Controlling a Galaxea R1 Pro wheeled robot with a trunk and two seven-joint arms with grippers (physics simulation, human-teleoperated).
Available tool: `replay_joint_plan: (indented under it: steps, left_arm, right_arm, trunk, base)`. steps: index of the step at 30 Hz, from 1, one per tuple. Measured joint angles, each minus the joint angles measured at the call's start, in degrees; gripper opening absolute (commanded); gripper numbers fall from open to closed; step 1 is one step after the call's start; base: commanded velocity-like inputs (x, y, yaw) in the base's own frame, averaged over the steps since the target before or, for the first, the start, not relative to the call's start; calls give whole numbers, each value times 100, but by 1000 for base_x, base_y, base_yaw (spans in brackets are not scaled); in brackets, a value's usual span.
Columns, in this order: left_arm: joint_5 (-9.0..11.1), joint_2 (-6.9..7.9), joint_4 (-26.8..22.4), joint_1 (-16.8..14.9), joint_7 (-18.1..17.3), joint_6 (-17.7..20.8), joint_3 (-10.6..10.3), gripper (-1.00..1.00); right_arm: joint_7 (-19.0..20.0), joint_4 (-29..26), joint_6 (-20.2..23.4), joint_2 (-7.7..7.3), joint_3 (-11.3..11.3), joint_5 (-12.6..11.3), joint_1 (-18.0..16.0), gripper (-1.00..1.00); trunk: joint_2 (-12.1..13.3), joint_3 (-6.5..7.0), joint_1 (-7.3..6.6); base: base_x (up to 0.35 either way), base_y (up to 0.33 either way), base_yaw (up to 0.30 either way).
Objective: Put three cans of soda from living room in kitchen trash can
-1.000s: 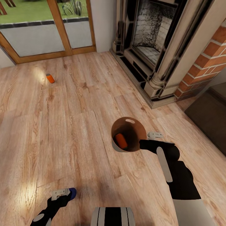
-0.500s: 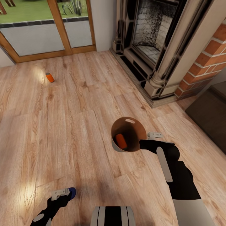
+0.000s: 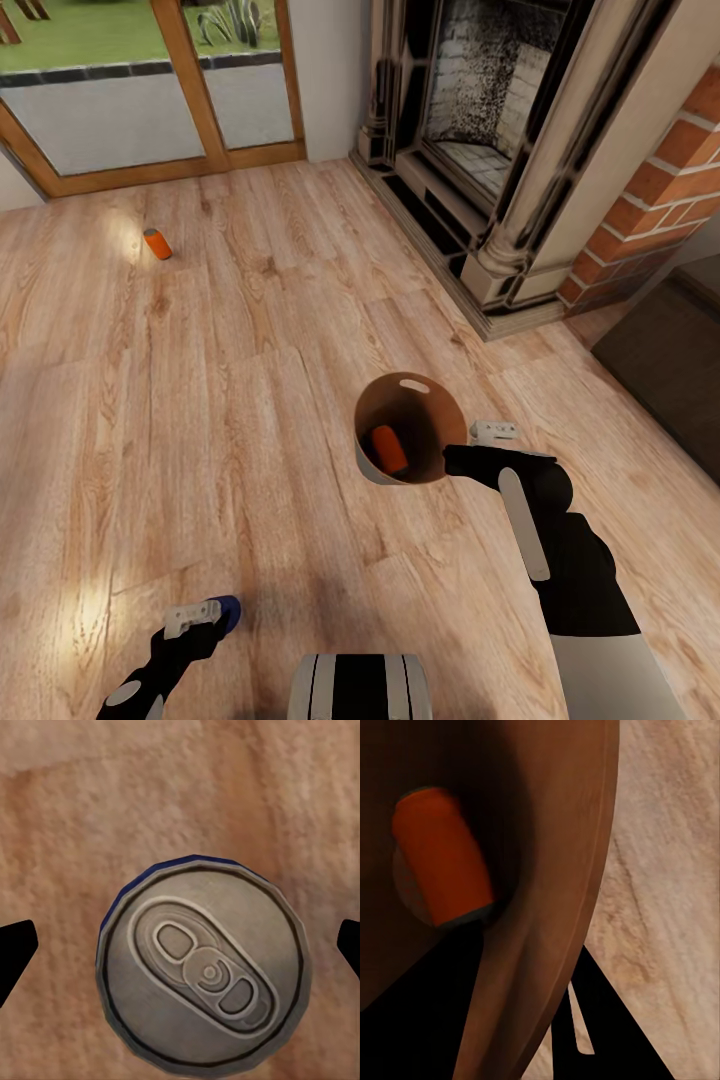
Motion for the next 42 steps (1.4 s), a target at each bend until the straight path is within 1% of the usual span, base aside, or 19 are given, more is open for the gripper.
replay_joint_plan:
  steps: [4,6,7,11,28,31,34,38,42]
  left_arm:
    - [0,1,0,0,0,-1,-63,100]
    - [0,1,3,0,0,3,-170,100]
    - [0,2,4,0,0,4,-191,100]
    - [0,2,4,0,0,8,-255,100]
    - [0,3,9,0,1,18,-266,100]
    - [0,2,9,0,3,18,-262,100]
    - [0,3,9,0,1,18,-261,100]
    - [0,2,9,0,4,18,-260,100]
    - [0,3,9,0,6,18,-260,100]
  right_arm:
    - [-1,0,2,0,-1,27,0,-100]
    - [0,1,1,0,0,7,1,-100]
    - [0,1,1,0,0,6,1,-100]
    - [0,0,1,0,-1,27,0,-100]
    - [0,0,1,0,-1,21,0,-100]
    - [0,1,-4,0,0,4,1,-100]
    - [-1,0,-2,0,-1,37,0,-100]
    - [0,0,-3,0,1,-2,0,-100]
    - [-1,0,-2,0,0,29,0,-100]
  trunk:
    - [0,0,0]
    - [-78,-35,44]
    - [-119,-53,65]
    - [-120,-54,66]
    - [-120,-54,66]
    - [-239,-107,131]
    - [-241,-108,132]
    - [-241,-108,132]
    - [-241,-108,132]
  base:
    - [0,0,0]
    - [0,0,0]
    - [0,0,0]
    - [0,0,0]
    - [0,0,0]
    - [0,0,0]
    - [0,0,0]
    - [0,0,0]
    - [0,0,0]
